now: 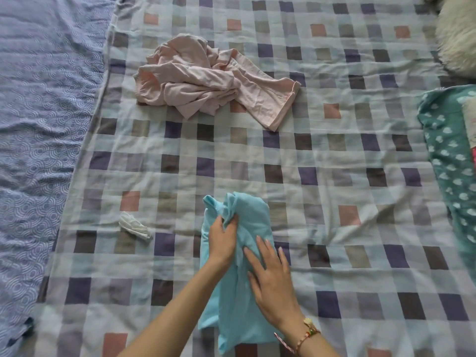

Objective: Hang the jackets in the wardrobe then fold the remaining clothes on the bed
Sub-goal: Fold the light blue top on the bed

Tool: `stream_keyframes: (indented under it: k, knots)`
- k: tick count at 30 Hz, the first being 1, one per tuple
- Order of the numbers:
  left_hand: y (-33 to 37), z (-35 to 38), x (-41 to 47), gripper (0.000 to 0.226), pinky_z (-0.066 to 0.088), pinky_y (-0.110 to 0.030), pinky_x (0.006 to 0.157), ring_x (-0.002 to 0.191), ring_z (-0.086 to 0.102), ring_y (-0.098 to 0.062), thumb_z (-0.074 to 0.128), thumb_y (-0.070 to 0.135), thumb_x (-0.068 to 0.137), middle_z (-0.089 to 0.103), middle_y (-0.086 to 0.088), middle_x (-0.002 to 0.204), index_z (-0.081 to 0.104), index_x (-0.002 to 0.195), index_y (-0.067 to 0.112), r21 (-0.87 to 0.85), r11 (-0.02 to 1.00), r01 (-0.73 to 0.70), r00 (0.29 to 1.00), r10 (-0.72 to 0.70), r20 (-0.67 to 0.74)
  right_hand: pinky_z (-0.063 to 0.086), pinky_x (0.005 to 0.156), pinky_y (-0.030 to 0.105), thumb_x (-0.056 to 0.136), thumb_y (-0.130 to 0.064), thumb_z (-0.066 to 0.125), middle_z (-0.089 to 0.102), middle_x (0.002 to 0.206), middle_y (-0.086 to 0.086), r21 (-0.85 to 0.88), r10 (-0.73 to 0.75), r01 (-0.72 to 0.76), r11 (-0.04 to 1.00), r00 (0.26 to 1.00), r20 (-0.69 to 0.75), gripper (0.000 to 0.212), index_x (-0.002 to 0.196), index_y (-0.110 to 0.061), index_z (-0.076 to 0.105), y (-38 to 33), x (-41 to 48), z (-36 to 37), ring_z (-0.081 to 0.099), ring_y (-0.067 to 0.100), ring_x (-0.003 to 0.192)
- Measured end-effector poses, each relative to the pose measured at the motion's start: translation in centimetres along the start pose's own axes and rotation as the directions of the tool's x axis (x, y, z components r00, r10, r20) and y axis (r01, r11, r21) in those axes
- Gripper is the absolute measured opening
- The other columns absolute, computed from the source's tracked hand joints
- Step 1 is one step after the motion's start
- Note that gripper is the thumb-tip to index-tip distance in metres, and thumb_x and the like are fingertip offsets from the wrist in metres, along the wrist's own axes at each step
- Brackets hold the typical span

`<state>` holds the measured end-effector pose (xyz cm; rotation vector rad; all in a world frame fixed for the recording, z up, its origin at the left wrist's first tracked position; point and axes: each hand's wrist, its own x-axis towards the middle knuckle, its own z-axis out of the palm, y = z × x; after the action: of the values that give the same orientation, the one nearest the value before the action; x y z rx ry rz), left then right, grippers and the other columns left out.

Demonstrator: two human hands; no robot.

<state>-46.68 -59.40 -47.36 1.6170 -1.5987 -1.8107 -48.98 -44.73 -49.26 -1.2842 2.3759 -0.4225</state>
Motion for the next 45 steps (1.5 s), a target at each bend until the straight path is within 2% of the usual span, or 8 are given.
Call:
stream_keyframes:
  k: [7, 11, 14, 17, 28, 32, 40, 45]
  knots:
    - [-4.6, -3.2, 5.3, 0.034, 0.038, -0.039, 0.082, 0.100, 0.050, -0.034, 0.049, 0.034, 0.094, 0.053, -0.017, 0.102, 0.056, 0.098, 0.001, 0.663, 0.748, 0.036, 0.977, 0.113, -0.180, 0.014, 0.108, 0.055, 0.089, -0.053, 0.033, 0.016, 0.155, 0.010, -0.195, -0.086, 0.118, 0.974, 0.982, 0.166, 0.069, 0.149, -0.024, 0.018, 0.0, -0.4, 6.0, 0.016, 0.026, 0.142]
    - [-4.9, -2.8, 2.8, 0.055, 0.037, -0.038, 0.093, 0.108, 0.047, -0.029, 0.062, 0.039, 0.086, 0.046, -0.014, 0.114, 0.040, 0.118, 0.000, 0.310, 0.935, 0.170, 0.952, -0.074, -0.297, 0.019, 0.108, 0.044, 0.085, -0.045, 0.048, 0.025, 0.153, 0.011, 0.026, 0.153, -0.153, 0.988, 0.988, 0.008, 0.060, 0.140, -0.024, 0.036, 0.5, -0.7, 5.2, 0.022, 0.024, 0.138]
    - [-5.9, -3.3, 0.8, 0.071, 0.050, -0.035, 0.085, 0.092, 0.061, -0.021, 0.078, 0.053, 0.065, 0.061, -0.004, 0.101, 0.051, 0.109, 0.004, 0.081, 0.935, 0.347, 0.935, -0.338, -0.106, 0.031, 0.106, 0.034, 0.078, -0.034, 0.073, 0.033, 0.141, 0.013, 0.498, 0.660, -0.624, 0.602, 0.740, 0.129, 0.073, 0.136, -0.009, 0.037, 0.8, -0.4, 3.4, 0.036, 0.025, 0.128]
    - [-5.5, -4.6, -0.5, 0.035, 0.056, -0.029, 0.071, 0.082, 0.069, -0.019, 0.082, 0.025, 0.068, 0.072, -0.009, 0.096, 0.067, 0.096, 0.010, 0.086, 0.911, 0.404, 0.893, -0.413, 0.178, 0.053, 0.079, 0.025, 0.071, -0.023, 0.081, 0.059, 0.115, 0.009, 0.677, 0.572, -0.703, 0.217, 0.654, 0.495, 0.055, 0.114, -0.005, 0.052, 1.0, -0.1, 1.3, 0.062, 0.017, 0.094]
    - [6.8, -6.1, -10.1, 0.049, 0.058, -0.033, 0.071, 0.091, 0.069, -0.028, 0.083, 0.017, 0.066, 0.070, -0.015, 0.104, 0.063, 0.109, 0.005, 0.093, 0.961, 0.261, 0.666, -0.250, 0.703, 0.055, 0.084, 0.038, 0.045, -0.043, 0.091, 0.060, 0.124, 0.021, 0.737, 0.047, -0.450, -0.504, 0.838, 0.543, 0.087, 0.118, -0.003, 0.065, -1.2, -8.4, -14.5, 0.060, 0.032, 0.111]
    - [10.2, -3.8, -14.2, 0.064, 0.058, -0.032, 0.069, 0.089, 0.069, -0.029, 0.096, 0.025, 0.032, 0.070, -0.018, 0.103, 0.075, 0.089, 0.007, 0.183, 0.966, 0.180, 0.513, -0.251, 0.821, 0.053, 0.086, 0.041, 0.050, -0.028, 0.091, 0.057, 0.125, 0.025, 0.792, 0.138, -0.412, -0.451, 0.844, 0.518, 0.078, 0.117, 0.001, 0.064, -2.0, -13.4, -18.8, 0.061, 0.035, 0.109]
    - [9.4, 2.6, -26.5, 0.033, 0.055, -0.023, 0.063, 0.077, 0.070, -0.019, 0.076, 0.031, 0.072, 0.073, -0.014, 0.089, 0.072, 0.092, 0.005, 0.349, 0.936, -0.047, 0.196, -0.334, 0.922, 0.059, 0.073, 0.040, 0.067, 0.005, 0.071, 0.069, 0.101, 0.022, 0.947, 0.711, 0.099, -0.305, 0.686, 0.157, 0.028, 0.095, 0.002, 0.071, -3.3, -31.3, -22.2, 0.069, 0.033, 0.086]
    - [6.4, 4.6, -35.4, 0.082, 0.034, -0.043, 0.109, 0.123, 0.052, -0.017, 0.084, 0.049, 0.058, 0.055, -0.002, 0.134, 0.054, 0.128, 0.019, 0.405, 0.775, -0.486, -0.157, -0.533, 0.832, 0.059, 0.070, 0.036, 0.065, 0.000, 0.075, 0.070, 0.103, 0.020, 0.926, 0.883, 0.311, -0.212, 0.467, 0.045, 0.044, 0.107, 0.000, 0.063, -7.3, -45.1, -22.5, 0.069, 0.031, 0.088]
